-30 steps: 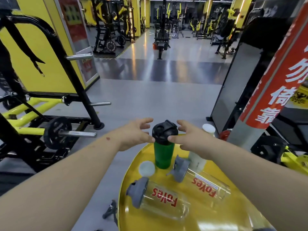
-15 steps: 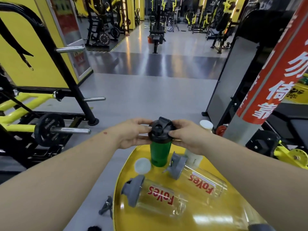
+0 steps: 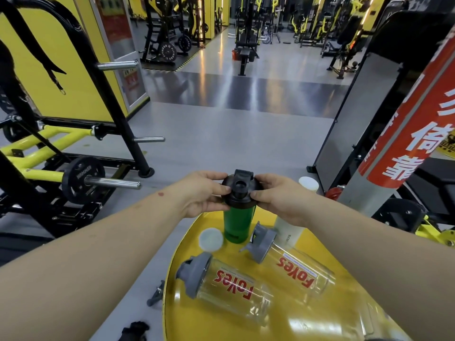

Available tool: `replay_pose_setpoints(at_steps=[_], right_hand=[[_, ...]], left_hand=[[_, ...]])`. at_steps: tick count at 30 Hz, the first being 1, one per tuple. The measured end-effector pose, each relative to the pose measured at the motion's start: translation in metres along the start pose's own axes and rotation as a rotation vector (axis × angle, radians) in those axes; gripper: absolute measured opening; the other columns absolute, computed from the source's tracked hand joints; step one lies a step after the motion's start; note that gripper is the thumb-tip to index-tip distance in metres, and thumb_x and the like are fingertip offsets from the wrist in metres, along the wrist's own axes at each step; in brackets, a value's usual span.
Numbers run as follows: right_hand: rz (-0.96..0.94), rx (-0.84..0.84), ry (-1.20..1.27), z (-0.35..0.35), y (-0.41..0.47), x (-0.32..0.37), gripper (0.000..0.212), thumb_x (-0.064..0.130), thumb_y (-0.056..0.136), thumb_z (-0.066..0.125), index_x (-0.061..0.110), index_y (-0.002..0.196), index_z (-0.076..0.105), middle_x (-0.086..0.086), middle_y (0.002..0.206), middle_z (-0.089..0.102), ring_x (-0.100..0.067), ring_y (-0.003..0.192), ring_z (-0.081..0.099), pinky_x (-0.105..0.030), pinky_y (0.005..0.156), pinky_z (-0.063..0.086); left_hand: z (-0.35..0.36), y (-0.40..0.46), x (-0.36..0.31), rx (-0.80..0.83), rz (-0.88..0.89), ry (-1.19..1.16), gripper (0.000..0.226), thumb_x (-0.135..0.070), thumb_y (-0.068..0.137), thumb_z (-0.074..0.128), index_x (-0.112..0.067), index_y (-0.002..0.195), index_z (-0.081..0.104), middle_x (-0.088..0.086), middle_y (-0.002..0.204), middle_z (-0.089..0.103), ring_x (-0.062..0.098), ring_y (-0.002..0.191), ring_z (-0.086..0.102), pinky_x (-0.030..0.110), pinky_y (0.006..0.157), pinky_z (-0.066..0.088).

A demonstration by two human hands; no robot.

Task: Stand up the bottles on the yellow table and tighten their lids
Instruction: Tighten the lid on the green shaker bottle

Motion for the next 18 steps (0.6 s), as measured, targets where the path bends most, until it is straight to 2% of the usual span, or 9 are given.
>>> replay_pose_setpoints(at_steps=[2,4,8,10,13,16,18], right_hand=[[0.005,-0.003,-0.029,0.0,0.0,-0.001,0.046,-0.009,0.097,0.059,0.003,0.14,0.053,-0.016,0.136,0.063,-0.031,0.126,0.062,-0.039,0.107,0.052],[0.007,-0.002,-0.04,0.001,0.0,0.0,0.046,-0.008,0.098,0.058,0.003,0.142,0.052,-0.016,0.137,0.062,-0.031,0.127,0.061,-0.04,0.108,0.051],[0.007,0.029,-0.032,0.006,-0.001,0.003,0.035,-0.009,0.099,0.054,0.01,0.129,0.056,-0.015,0.134,0.063,-0.03,0.126,0.06,-0.036,0.106,0.05],[0.009,0.031,-0.05,0.007,-0.001,0.003,0.028,-0.008,0.1,0.053,0.014,0.115,0.061,-0.012,0.126,0.066,-0.029,0.124,0.061,-0.036,0.105,0.051],[0.015,0.004,-0.092,0.008,-0.004,0.003,0.029,-0.006,0.1,0.054,0.022,0.099,0.061,-0.006,0.115,0.067,-0.029,0.123,0.061,-0.037,0.105,0.05],[0.011,-0.093,-0.262,0.006,-0.01,0.005,0.015,0.013,0.096,0.061,0.021,0.109,0.062,-0.009,0.119,0.066,-0.034,0.126,0.06,-0.052,0.112,0.047],[0.025,-0.164,-0.438,0.003,-0.016,0.006,0.023,0.03,0.087,0.063,0.021,0.109,0.063,-0.013,0.119,0.07,-0.037,0.118,0.064,-0.057,0.106,0.051]], left_hand=[[-0.001,-0.001,0.0,-0.006,-0.004,-0.003,0.053,0.012,0.09,0.065,-0.009,0.137,0.056,0.024,0.12,0.071,0.044,0.104,0.072,0.052,0.082,0.062],[-0.001,-0.003,0.0,-0.014,-0.007,-0.015,0.053,0.013,0.09,0.065,-0.009,0.137,0.056,0.024,0.121,0.07,0.044,0.104,0.072,0.051,0.083,0.062],[-0.002,-0.002,0.005,-0.033,0.0,-0.051,0.054,0.013,0.088,0.066,-0.008,0.137,0.056,0.025,0.12,0.07,0.045,0.103,0.072,0.052,0.084,0.061],[-0.002,-0.002,0.005,-0.035,0.004,-0.056,0.054,0.013,0.088,0.066,-0.008,0.137,0.057,0.024,0.118,0.071,0.044,0.102,0.072,0.051,0.083,0.062],[-0.001,-0.004,0.005,-0.03,0.004,-0.058,0.054,0.011,0.089,0.067,-0.011,0.137,0.056,0.023,0.117,0.071,0.043,0.103,0.072,0.052,0.087,0.061],[-0.003,-0.008,0.007,0.0,0.001,-0.014,0.055,0.005,0.092,0.067,-0.015,0.142,0.053,0.021,0.126,0.068,0.041,0.111,0.069,0.049,0.088,0.061],[-0.009,-0.012,0.008,0.005,-0.012,0.018,0.055,0.0,0.094,0.067,-0.017,0.144,0.051,0.019,0.134,0.061,0.041,0.12,0.063,0.044,0.081,0.063]])
Point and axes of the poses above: each hand's wrist, its own y-axis towards the middle knuckle, its own z-axis out of the palm, x = y × z, the point moved 6 cm from there along y, towards the middle knuckle
